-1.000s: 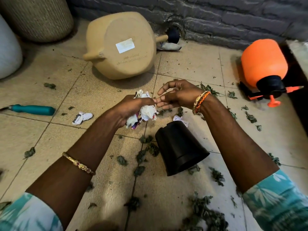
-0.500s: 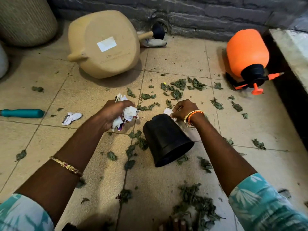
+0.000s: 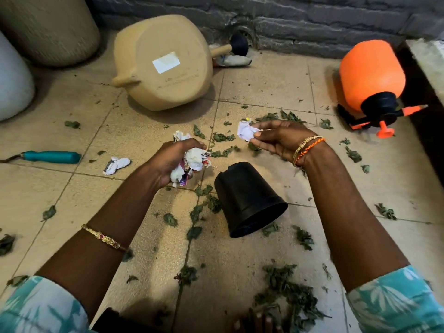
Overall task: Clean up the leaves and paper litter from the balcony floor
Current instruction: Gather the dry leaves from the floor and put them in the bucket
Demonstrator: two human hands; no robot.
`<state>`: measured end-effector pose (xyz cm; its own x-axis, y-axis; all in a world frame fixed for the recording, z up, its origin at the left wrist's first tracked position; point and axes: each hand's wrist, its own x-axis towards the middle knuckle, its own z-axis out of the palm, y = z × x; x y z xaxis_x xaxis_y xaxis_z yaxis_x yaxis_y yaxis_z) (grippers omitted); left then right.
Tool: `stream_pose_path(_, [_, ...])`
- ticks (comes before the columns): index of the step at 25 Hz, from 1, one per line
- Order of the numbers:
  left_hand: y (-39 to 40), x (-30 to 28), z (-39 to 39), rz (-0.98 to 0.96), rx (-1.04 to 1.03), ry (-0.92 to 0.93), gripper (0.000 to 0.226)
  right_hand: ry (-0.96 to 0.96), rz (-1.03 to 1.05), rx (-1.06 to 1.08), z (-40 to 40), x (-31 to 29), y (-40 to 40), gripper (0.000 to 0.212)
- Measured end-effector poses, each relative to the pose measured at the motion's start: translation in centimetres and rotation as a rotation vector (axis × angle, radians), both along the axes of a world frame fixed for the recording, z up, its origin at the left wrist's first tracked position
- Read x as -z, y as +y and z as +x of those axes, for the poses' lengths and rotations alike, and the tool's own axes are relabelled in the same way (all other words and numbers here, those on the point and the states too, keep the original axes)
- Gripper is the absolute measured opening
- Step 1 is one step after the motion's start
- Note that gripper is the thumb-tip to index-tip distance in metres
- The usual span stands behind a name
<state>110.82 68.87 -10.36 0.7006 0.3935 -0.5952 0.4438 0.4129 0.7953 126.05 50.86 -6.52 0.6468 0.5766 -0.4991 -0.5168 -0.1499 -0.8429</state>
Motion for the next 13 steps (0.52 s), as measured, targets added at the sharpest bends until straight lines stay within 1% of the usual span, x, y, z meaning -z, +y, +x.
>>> stream_pose_path(2, [-0.3,-0.5,-1.1,-0.036,0.013,-0.047,0.013,-0.122,-0.085,-0.106,-1.9,-0.1,2.3,0.016])
stream_pose_path(5, [-0.2,-1.2,-4.1,-0.118,-0.035,-0.094,0.018,-0.324,-0.226,-0.265,-5.3,0.5,5.8,0.017])
stream_pose_path(7, [0.3,-1.0,-6.4,-0.147,-0.065,-0.111,0.031,-0.366,-0.219,-0.327,-7.5,1.1,7.8,0.018])
stream_pose_path(9, [0.9,-0.4,-8.6,-0.131,-0.123,-0.101,0.047,-0.365,-0.173,-0.409,-9.5,1.7,9.4,0.015])
stream_pose_path(10, [1.3,-0.4,-9.8,-0.121,-0.184,-0.099,0.047,-0.356,-0.161,-0.464,-10.5,1.8,10.2,0.011])
stream_pose_path(11, [1.7,-0.2,-10.9,-0.094,-0.267,-0.094,0.043,-0.338,-0.159,-0.513,-11.4,1.8,11.0,0.009])
stream_pose_path(13, [2.8,0.0,-13.6,-0.031,-0.423,-0.060,0.031,-0.375,-0.214,-0.613,-13.0,1.8,13.0,0.013])
